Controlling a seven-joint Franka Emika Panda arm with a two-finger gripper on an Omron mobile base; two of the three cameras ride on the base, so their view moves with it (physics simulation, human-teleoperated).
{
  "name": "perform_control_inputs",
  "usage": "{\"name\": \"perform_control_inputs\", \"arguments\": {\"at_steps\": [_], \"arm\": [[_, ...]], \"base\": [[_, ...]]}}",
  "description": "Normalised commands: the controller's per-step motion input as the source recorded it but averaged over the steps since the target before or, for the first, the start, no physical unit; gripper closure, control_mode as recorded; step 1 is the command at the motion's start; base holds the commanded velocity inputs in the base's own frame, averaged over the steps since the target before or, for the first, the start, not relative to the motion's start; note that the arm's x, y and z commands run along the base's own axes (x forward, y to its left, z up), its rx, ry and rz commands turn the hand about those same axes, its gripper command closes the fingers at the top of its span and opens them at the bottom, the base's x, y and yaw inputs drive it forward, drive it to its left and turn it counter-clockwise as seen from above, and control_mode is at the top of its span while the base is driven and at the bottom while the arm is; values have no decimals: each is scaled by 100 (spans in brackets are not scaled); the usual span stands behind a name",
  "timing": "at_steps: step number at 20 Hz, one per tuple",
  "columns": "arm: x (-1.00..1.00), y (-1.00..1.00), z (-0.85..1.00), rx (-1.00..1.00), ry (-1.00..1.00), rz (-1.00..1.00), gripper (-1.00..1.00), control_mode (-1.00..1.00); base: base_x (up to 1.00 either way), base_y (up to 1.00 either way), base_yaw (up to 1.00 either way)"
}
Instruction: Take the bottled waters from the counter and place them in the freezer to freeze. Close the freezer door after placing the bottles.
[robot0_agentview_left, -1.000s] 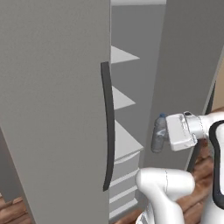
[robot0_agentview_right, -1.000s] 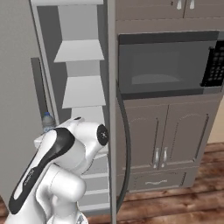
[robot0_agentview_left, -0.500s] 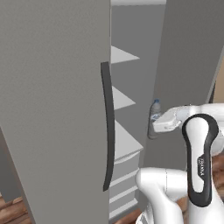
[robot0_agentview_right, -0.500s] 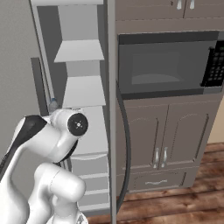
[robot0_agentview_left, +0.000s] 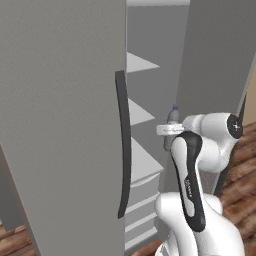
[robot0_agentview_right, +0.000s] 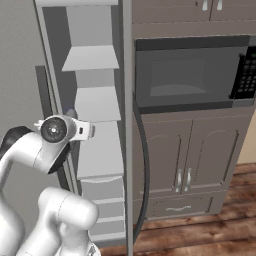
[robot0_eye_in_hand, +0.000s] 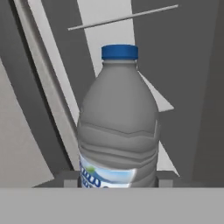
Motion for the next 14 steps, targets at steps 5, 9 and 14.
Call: {"name": "perform_control_inputs", "arguments": {"at_steps": [5,9,14], "arm": [[34,12,-15,0,-2,-13,100,-100],[24,0,-9,-6,-23,0,100,-100],[32,-4,-12,-13,-20,1,100,-100]], "base": [[0,0,0],[0,0,0],[0,0,0]]}}
